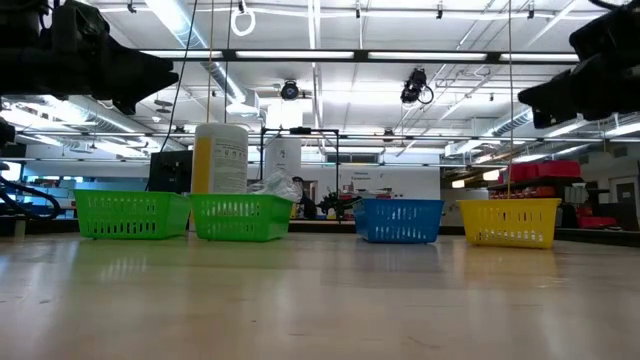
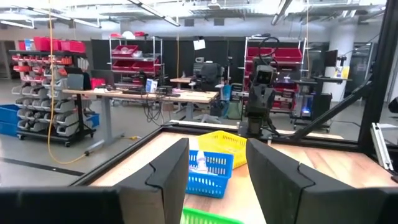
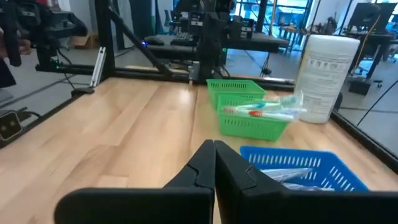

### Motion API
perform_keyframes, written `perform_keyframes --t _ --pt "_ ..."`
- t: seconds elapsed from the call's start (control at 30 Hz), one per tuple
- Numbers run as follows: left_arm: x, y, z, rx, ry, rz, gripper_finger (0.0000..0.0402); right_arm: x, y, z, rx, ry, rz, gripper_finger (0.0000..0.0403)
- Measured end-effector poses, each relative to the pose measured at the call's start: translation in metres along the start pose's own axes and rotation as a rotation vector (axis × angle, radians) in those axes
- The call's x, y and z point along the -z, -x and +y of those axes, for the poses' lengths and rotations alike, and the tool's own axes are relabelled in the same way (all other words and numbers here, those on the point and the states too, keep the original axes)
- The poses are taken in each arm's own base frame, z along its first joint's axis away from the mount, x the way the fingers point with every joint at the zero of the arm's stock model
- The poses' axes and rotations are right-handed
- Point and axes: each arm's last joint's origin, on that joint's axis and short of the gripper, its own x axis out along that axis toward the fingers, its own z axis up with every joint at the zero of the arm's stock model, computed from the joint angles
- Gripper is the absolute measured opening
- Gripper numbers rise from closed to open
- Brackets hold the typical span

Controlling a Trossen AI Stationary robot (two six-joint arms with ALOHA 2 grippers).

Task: Pick & Place Travel size toiletries
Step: Return to Home Position

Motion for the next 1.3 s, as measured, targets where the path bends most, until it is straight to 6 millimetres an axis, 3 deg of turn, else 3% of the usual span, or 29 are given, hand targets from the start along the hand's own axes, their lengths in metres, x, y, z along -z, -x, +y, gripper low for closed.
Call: perform_keyframes --t 0.33,0.7,1.3 --pt "0.0002 0.0000 0.0000 0.000 -0.026 0.000 0.0169 0.0045 -0.0069 0.0010 -0.025 0.019 -0.133 0.0003" --pt "0.0002 0.0000 0.0000 -0.001 -0.026 0.000 0.0169 0.0056 -0.0072 -0.0051 0.183 -0.085 -0.128 0.0003" --pt "0.0005 0.0000 0.0000 -0.001 -0.027 0.002 0.0169 0.0054 -0.0071 -0.0052 0.184 -0.085 -0.130 0.0003"
